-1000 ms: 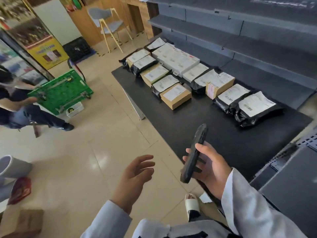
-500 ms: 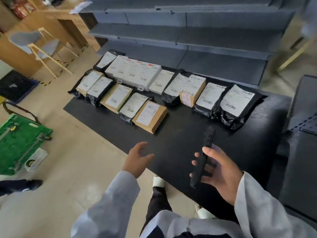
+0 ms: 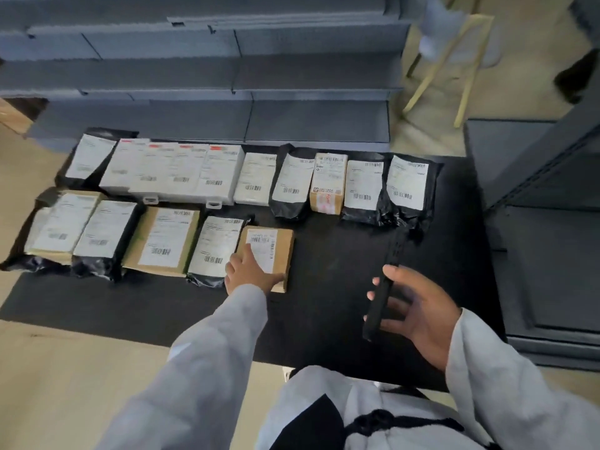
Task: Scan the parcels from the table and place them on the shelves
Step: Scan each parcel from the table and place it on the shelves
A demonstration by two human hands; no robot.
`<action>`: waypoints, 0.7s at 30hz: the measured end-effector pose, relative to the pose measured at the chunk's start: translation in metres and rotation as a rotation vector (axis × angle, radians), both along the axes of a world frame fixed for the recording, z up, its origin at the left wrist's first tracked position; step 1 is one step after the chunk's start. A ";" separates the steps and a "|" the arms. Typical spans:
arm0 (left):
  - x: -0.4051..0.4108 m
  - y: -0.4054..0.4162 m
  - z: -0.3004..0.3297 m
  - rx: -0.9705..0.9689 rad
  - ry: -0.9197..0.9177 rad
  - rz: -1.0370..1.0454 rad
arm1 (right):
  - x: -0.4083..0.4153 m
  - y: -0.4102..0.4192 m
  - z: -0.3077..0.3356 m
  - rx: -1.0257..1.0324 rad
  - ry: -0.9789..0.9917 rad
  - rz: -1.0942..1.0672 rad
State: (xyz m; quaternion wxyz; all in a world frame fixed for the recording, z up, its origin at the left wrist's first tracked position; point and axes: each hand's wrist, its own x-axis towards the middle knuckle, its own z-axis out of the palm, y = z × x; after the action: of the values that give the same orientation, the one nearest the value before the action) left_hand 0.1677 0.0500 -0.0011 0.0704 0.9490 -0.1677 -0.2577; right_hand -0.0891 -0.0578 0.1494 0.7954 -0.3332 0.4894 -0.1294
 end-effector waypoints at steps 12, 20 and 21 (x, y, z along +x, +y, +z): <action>-0.016 -0.021 -0.005 0.144 0.038 -0.133 | -0.043 -0.004 0.009 -0.078 0.016 -0.189; -0.125 -0.037 -0.010 0.144 0.082 -0.458 | -0.084 -0.011 -0.015 0.066 0.025 -0.245; -0.135 -0.036 -0.012 0.147 0.094 -0.493 | -0.088 -0.011 -0.019 0.087 0.045 -0.233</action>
State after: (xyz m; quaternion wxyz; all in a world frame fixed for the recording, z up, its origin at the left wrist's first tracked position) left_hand 0.0326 0.0142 -0.0131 -0.0559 0.8691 -0.3712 -0.3222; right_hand -0.1772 -0.0685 0.1301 0.7775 -0.2422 0.5478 -0.1918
